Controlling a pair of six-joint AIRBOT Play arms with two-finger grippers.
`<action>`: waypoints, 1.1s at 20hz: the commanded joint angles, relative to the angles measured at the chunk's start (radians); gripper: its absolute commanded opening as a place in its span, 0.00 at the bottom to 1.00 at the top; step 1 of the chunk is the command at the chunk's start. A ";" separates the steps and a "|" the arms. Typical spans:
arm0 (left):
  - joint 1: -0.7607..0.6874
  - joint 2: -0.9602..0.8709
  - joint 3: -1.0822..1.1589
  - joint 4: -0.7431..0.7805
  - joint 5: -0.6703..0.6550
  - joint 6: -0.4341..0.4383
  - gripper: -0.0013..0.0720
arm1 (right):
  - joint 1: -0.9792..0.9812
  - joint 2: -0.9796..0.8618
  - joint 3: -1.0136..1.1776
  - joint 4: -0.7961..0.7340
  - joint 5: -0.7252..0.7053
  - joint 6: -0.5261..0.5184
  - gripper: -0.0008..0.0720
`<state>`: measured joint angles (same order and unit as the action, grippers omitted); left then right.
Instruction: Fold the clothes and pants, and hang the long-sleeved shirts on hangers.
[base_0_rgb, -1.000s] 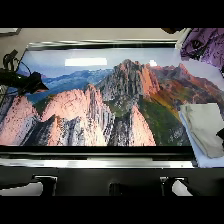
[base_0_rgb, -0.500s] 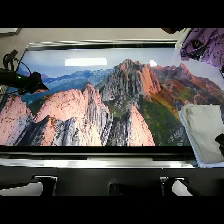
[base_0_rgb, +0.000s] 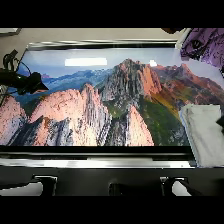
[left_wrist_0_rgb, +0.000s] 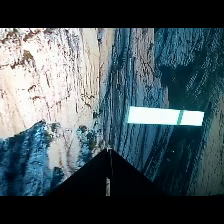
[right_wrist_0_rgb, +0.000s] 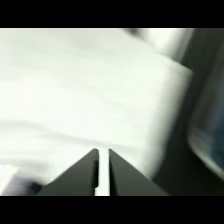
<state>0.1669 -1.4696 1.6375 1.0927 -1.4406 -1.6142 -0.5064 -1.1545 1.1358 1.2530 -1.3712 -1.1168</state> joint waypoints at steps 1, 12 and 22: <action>-0.013 0.012 0.000 0.042 0.021 0.064 0.05 | 0.192 0.005 0.060 0.303 0.275 -0.190 0.06; -0.150 0.302 -0.389 0.263 0.281 0.089 0.05 | 0.949 0.005 0.060 0.306 0.399 -0.311 0.07; -0.150 0.301 -0.390 0.262 0.234 0.089 0.05 | 0.953 0.005 0.060 0.304 0.403 -0.311 0.07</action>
<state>0.0174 -1.1713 1.2510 1.3529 -1.2057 -1.5257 0.4423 -1.1507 1.1946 1.5574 -0.9703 -1.4288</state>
